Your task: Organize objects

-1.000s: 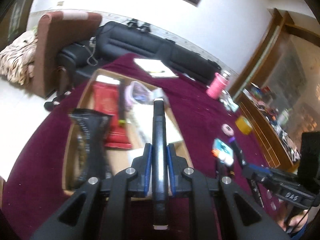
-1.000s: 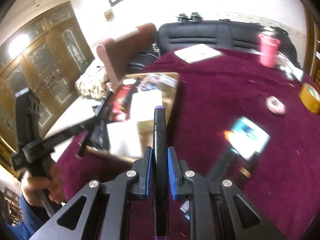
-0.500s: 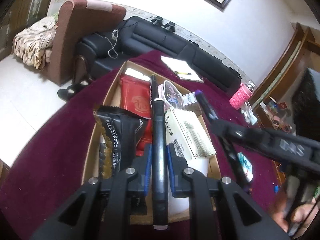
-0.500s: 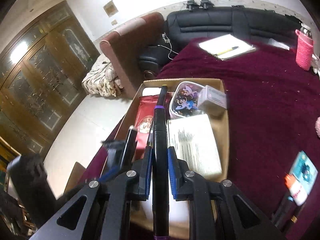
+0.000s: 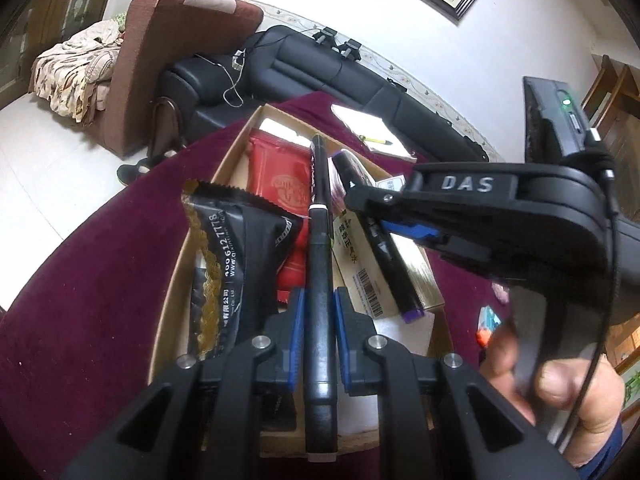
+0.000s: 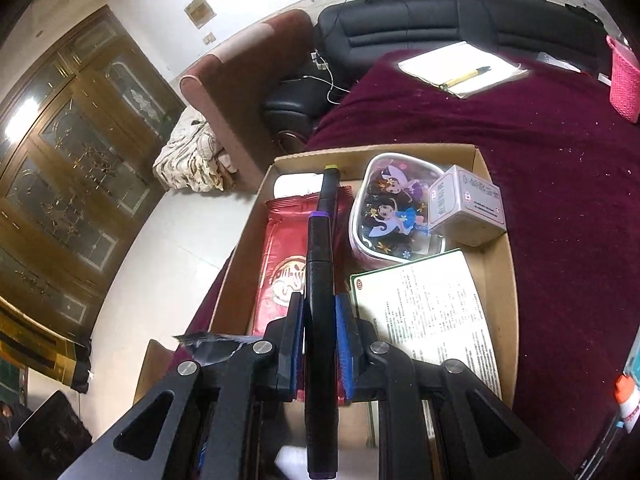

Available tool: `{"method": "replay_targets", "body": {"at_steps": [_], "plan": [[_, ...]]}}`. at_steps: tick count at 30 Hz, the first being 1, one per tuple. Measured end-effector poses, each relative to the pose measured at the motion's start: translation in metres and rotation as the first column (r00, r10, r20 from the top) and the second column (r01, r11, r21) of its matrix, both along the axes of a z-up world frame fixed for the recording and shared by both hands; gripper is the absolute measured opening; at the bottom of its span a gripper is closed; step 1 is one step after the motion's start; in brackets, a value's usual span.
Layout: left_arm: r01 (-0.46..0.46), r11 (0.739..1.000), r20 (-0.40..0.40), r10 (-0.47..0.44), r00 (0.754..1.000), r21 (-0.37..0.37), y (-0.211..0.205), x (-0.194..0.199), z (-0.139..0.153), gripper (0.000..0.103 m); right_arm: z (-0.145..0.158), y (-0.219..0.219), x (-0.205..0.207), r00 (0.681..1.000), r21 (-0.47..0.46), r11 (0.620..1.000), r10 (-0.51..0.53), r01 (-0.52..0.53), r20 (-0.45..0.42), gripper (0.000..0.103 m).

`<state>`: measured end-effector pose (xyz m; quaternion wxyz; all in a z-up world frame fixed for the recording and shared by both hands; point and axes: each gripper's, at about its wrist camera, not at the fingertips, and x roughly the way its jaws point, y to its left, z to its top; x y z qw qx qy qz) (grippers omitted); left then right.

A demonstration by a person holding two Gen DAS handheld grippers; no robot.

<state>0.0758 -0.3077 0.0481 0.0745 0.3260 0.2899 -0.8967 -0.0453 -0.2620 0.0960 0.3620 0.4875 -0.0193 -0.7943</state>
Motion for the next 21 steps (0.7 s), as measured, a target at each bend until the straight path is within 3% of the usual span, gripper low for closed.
{"method": "replay_targets", "body": {"at_steps": [8, 21], "plan": [[0.003, 1.0, -0.001, -0.003, 1.0, 0.007, 0.002, 0.001, -0.002, 0.014, -0.008, 0.001, -0.003, 1.0, -0.001, 1.0, 0.014, -0.014, 0.02, 0.018], [0.005, 1.0, 0.003, -0.005, 1.0, 0.015, 0.004, 0.006, -0.001, 0.017, 0.004, 0.012, 0.009, 0.999, -0.001, 0.999, 0.033, -0.033, -0.002, 0.02]]}}
